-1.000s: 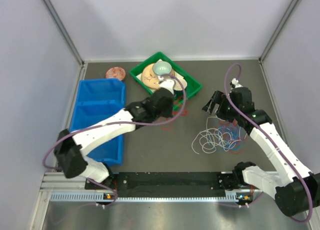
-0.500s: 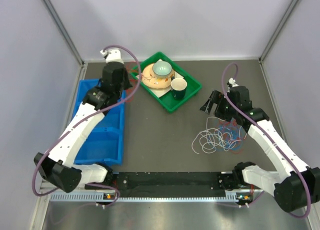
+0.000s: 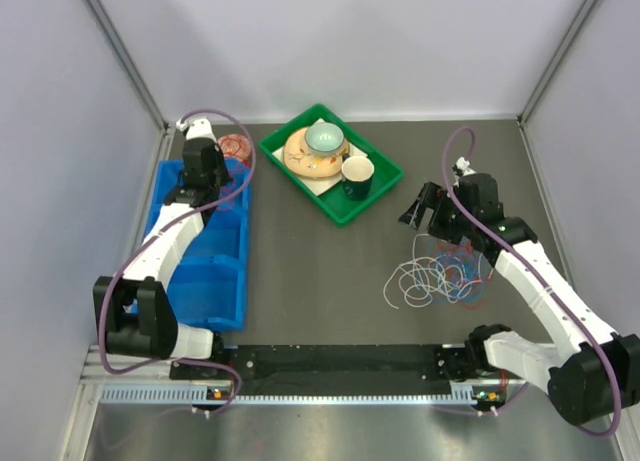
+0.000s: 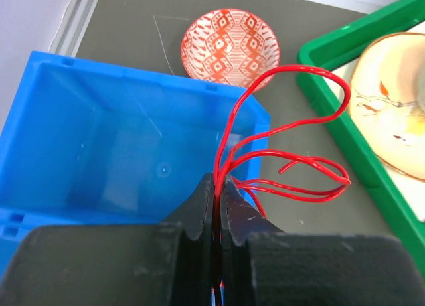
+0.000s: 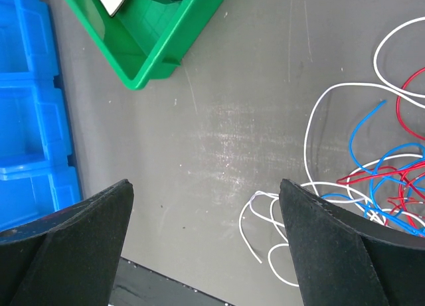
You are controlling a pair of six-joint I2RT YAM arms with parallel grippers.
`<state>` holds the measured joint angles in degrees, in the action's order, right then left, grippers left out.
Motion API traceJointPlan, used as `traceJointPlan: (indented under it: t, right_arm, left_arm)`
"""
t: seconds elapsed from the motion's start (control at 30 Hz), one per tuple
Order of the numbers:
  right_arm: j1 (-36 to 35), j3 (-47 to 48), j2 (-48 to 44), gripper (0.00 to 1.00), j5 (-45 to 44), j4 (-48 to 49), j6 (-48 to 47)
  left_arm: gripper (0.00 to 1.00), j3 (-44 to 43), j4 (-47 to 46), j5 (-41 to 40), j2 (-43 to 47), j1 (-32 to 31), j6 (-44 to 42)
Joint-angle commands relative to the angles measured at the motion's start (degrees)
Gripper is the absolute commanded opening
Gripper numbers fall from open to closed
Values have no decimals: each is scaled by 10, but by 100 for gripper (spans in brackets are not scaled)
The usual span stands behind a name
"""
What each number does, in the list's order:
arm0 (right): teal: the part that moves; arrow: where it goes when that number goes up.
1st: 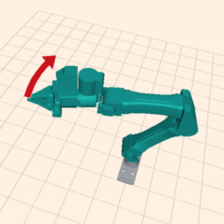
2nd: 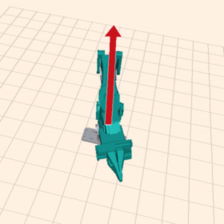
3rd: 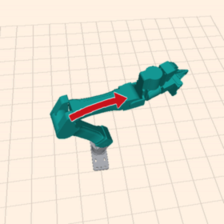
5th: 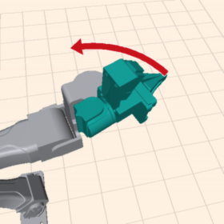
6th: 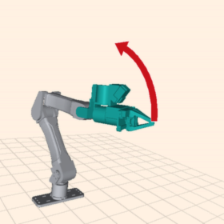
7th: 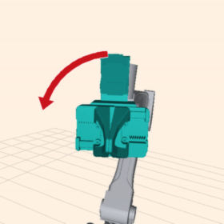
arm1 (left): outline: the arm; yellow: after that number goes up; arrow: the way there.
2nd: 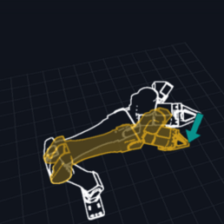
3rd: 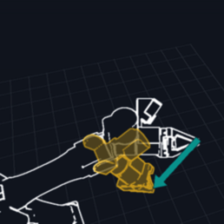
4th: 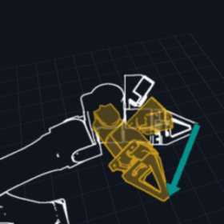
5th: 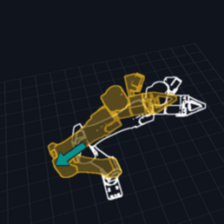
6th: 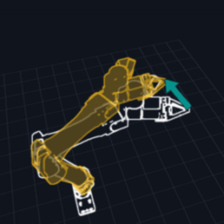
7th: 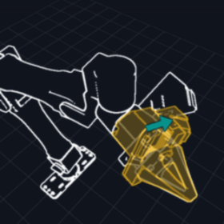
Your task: Untangle the cables
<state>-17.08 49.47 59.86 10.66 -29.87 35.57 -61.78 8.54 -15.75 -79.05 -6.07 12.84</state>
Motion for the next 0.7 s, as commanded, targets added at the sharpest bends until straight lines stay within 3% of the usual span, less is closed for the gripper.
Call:
traceJointPlan:
  t: [0.0, 0.23, 0.37, 0.67]
  right_arm:
    - [1, -3, -6, 90, 4, 22, -2]
    - [1, 0, 9, 89, 9, 24, -10]
    - [1, 0, 11, 89, 9, 25, -11]
    - [1, -5, 13, 89, 14, 29, -12]
  left_arm:
    - [0, 63, -191, 10, 7, 14, -62]
    - [0, 70, -251, 8, -24, 26, -54]
    - [0, 57, -251, -43, -32, 32, -41]
    - [0, 56, -272, -43, -59, 51, -46]
